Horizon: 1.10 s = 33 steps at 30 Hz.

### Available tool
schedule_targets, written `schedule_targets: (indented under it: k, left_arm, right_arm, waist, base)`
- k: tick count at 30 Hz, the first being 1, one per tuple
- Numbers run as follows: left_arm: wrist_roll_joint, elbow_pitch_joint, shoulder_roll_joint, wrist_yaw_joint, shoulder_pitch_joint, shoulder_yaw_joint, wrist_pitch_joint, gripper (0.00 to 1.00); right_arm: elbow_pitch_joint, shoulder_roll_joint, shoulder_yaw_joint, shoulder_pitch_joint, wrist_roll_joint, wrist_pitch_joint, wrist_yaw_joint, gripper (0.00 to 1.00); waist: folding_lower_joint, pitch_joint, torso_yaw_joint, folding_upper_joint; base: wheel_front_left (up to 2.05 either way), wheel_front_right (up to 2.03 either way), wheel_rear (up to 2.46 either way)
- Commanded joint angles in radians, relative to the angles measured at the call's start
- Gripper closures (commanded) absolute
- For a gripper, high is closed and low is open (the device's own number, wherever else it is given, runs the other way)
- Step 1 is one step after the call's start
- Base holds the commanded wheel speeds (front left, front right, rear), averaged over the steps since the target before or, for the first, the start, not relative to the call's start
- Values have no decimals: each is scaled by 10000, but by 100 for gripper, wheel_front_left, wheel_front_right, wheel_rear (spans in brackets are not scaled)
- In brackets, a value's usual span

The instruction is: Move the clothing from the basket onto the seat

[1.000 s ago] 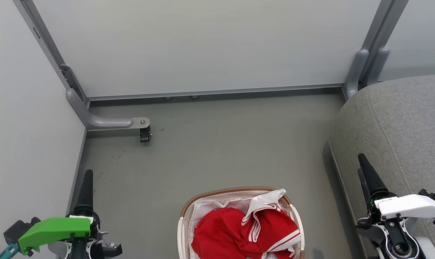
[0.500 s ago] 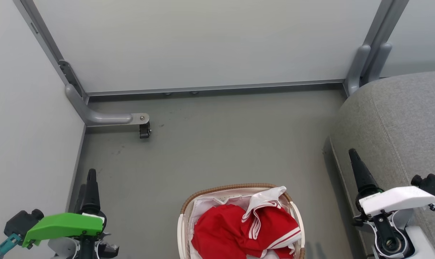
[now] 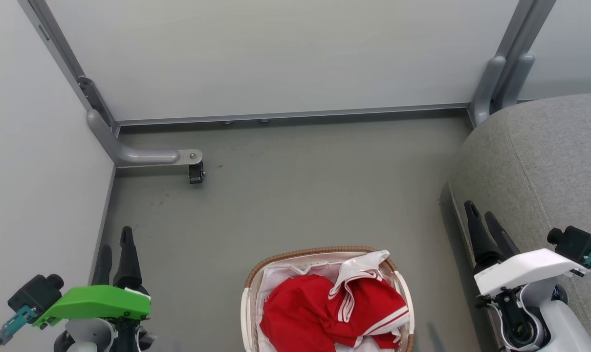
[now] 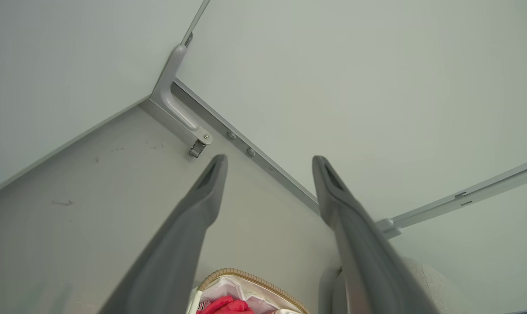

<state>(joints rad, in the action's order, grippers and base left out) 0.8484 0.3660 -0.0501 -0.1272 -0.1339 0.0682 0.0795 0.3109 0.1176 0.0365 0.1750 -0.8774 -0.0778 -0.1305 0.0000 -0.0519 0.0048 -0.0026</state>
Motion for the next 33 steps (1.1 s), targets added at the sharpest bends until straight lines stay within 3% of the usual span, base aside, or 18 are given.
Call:
schedule_targets:
  k: [1, 33]
  left_arm:
    - [-413, -43, -53, -26, -313, 30, 103, 0]
    - [-4102, 430, -8, -40, -148, 61, 984, 0]
  right_arm:
    - [-49, 123, 48, 250, 369, -119, -5, 0]
    - [361, 275, 431, 220, 3996, -1000, -5, 0]
  waist:
    - [0, -7, 0, 10]
    - [0, -80, -16, 16]
  base:
    - [0, 0, 0]
    - [0, 0, 0]
